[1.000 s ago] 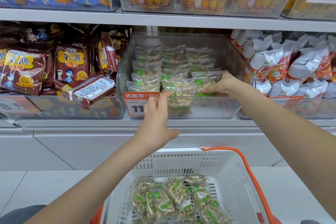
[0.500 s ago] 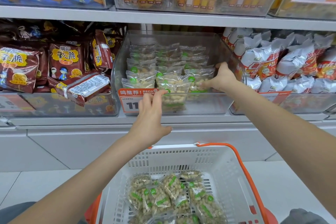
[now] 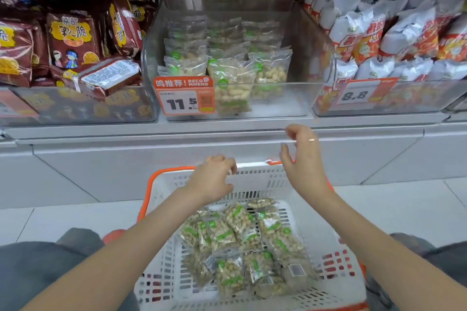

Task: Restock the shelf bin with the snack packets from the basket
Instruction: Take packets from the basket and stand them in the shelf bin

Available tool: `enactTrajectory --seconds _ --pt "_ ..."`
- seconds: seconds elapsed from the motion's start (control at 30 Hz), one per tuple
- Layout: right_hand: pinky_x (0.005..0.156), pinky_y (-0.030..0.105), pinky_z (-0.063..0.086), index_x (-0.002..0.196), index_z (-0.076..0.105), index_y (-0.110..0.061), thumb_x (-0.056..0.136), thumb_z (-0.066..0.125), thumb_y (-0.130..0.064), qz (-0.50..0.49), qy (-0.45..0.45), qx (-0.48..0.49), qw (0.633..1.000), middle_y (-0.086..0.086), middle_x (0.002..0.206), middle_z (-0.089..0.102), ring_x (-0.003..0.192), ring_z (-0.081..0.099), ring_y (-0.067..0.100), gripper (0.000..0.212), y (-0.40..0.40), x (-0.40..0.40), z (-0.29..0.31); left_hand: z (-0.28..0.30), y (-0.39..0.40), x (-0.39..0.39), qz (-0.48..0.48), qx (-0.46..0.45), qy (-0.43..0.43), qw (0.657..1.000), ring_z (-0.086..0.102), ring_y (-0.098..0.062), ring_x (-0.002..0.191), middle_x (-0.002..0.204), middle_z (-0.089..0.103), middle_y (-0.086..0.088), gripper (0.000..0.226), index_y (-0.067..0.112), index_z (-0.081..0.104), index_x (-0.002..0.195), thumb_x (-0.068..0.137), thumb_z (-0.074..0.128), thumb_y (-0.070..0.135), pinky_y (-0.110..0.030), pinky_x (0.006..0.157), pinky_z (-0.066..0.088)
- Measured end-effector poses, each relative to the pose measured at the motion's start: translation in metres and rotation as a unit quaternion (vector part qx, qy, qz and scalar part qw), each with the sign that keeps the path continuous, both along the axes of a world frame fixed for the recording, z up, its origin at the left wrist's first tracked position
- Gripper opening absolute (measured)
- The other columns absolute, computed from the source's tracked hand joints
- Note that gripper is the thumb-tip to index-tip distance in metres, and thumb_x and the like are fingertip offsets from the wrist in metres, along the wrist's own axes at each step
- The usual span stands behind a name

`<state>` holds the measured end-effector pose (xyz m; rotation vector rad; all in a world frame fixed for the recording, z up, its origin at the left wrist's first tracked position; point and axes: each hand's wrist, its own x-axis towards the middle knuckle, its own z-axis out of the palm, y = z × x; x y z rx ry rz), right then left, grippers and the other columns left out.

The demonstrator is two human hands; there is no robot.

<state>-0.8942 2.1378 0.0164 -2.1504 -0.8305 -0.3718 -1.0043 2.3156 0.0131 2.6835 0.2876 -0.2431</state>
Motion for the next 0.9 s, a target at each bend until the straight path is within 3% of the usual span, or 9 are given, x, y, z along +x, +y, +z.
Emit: enactTrajectory --seconds 0.13,0.27,0.33,0.4,0.5,0.57,0.7,0.8,0.9 --pt "0.09 0.042 0.044 0.123 0.047 -0.012 0.09 0.06 -0.015 0.006 0.187 -0.204 0.961 0.009 0.121 0.053 0.109 0.049 0.028 0.035 -0.026 -0.019 -0.088 -0.079 0.001 -0.025 0.024 0.035 0.17 0.985 0.051 -0.023 0.112 0.12 0.055 -0.004 0.029 0.018 0.057 0.114 0.086 0.062 0.024 -0.034 0.087 0.045" --pt "0.096 0.042 0.044 0.137 0.032 -0.013 0.087 0.061 -0.043 -0.02 0.386 -0.437 0.812 0.016 0.132 0.046 0.118 0.049 0.034 0.065 -0.053 -0.032 -0.166 -0.145 0.006 -0.058 0.119 -0.063 0.295 0.946 0.058 -0.022 0.082 0.086 0.06 -0.011 0.026 0.007 0.06 0.112 0.086 0.059 0.01 -0.028 0.067 0.045" --pt "0.098 0.042 0.045 0.144 0.022 -0.009 0.08 0.065 -0.055 -0.032 0.483 -0.445 0.753 0.016 0.137 0.045 0.122 0.049 0.032 0.09 -0.062 -0.039 -0.193 -0.166 0.004 -0.067 0.191 -0.123 0.332 0.915 0.047 -0.015 0.062 0.065 0.045 -0.003 0.014 0.012 0.059 0.078 0.089 0.058 0.02 -0.019 0.056 0.04" --pt "0.105 0.044 0.042 0.148 0.011 -0.01 0.071 0.071 -0.061 -0.048 0.528 -0.436 0.727 0.015 0.146 0.037 0.131 0.042 0.033 0.11 -0.066 -0.044 -0.213 -0.196 -0.004 -0.069 0.294 -0.188 0.333 0.876 0.043 -0.014 0.053 0.059 0.043 -0.002 0.041 0.013 0.045 0.058 0.088 0.062 0.034 -0.02 0.051 0.037" --pt "0.111 0.049 0.033 0.151 -0.014 -0.019 0.056 0.08 -0.064 -0.045 0.541 -0.483 0.687 0.017 0.157 0.018 0.139 0.03 0.039 0.141 -0.067 -0.046 -0.228 -0.22 -0.023 -0.057 0.408 -0.302 0.295 0.81 0.064 -0.024 0.087 0.097 0.063 -0.011 0.048 0.004 0.06 0.092 0.079 0.069 0.049 -0.029 0.076 0.052" --pt "0.109 0.05 0.036 0.145 -0.031 -0.025 0.056 0.086 -0.05 -0.042 0.565 -0.496 0.658 0.018 0.159 0.009 0.137 0.035 0.04 0.149 -0.067 -0.052 -0.228 -0.226 -0.034 -0.049 0.464 -0.326 0.273 0.777 0.059 -0.032 0.111 0.125 0.057 -0.014 0.065 0.002 0.054 0.122 0.079 0.07 0.048 -0.038 0.095 0.048" --pt "0.078 0.026 0.049 0.147 -0.025 -0.03 0.074 0.076 -0.005 -0.08 0.563 -0.424 0.705 0.022 0.157 0.005 0.124 0.05 0.033 0.127 -0.069 -0.068 -0.215 -0.231 -0.044 -0.041 0.539 -0.374 0.2 0.727 0.066 -0.026 0.089 0.121 0.059 -0.014 0.07 0.001 0.047 0.134 0.081 0.073 0.038 -0.036 0.084 0.055" --pt "0.099 0.04 0.046 0.151 -0.011 -0.023 0.079 0.058 0.015 -0.172 0.66 -0.201 0.703 0.021 0.154 0.017 0.132 0.039 0.038 0.107 -0.065 -0.058 -0.206 -0.225 -0.036 -0.04 0.554 -0.46 0.186 0.669 0.07 -0.024 0.08 0.14 0.047 -0.014 0.08 0.009 0.031 0.145 0.08 0.076 0.022 -0.035 0.07 0.059" --pt "0.087 0.047 0.051 0.145 0.017 -0.007 0.083 0.056 0.011 -0.267 0.705 -0.044 0.655 0.022 0.121 0.051 0.102 0.057 0.037 0.075 -0.062 -0.042 -0.182 -0.205 -0.021 -0.047 0.523 -0.498 0.258 0.641 0.068 -0.024 0.085 0.139 0.048 -0.014 0.062 0.008 0.047 0.133 0.079 0.076 0.017 -0.031 0.059 0.055"
